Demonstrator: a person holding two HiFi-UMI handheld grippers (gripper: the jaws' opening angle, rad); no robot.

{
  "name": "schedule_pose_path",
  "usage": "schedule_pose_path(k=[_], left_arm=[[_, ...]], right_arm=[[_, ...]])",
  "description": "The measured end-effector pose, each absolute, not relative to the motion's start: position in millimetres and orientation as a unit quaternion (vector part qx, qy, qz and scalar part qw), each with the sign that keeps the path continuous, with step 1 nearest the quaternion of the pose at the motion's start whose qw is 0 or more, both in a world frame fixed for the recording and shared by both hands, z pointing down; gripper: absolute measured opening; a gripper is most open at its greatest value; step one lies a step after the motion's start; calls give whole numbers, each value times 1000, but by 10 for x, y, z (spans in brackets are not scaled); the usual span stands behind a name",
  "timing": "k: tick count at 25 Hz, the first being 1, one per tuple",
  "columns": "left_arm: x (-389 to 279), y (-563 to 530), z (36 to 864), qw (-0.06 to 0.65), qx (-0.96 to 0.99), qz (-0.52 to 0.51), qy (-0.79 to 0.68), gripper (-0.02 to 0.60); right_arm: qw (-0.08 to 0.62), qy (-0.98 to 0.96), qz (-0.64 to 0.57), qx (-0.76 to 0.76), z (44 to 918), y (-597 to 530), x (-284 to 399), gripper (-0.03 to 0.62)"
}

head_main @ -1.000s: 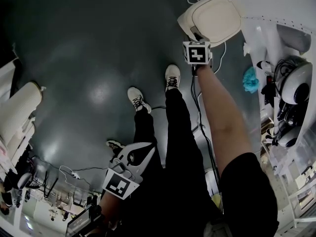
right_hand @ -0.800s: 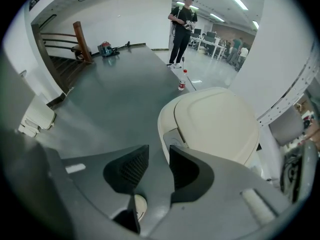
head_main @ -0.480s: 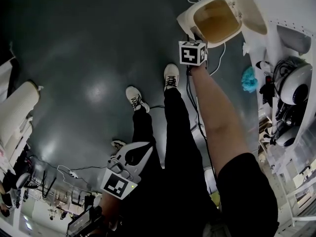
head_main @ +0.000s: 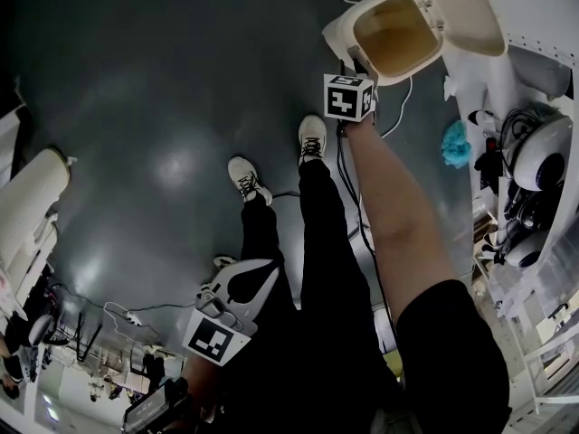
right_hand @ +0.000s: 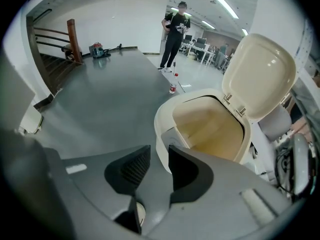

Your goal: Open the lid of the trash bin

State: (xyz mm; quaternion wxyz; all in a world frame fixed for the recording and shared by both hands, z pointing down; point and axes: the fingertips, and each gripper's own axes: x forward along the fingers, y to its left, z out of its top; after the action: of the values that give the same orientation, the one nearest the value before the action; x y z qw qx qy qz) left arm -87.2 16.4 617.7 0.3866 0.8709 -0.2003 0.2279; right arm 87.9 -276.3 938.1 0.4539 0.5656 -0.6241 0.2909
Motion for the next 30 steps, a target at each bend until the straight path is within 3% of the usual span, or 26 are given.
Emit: schedule_pose_path(k=[11,19,22,25,30], left_arm=[[-809,238,6149,384,872,230,-201,0],[-786,322,5949,364,880,231,-201,2],[-805,295,5834,358,883,216,-214,1],[-811,184,5615,363,882,164,-251,0],[-889,146,5315,333,894,151,-257,2]], right_arm=[[449,-633,302,554,9376,-2754,870,118],[398,-642,354,552,9153,-2773,953,122],[399,-651,338,551,8969,-2738,987,94],[380,-672,337,540,8708,-2686,918,6],[329,-717,332,517,8066,-2685,685,6]])
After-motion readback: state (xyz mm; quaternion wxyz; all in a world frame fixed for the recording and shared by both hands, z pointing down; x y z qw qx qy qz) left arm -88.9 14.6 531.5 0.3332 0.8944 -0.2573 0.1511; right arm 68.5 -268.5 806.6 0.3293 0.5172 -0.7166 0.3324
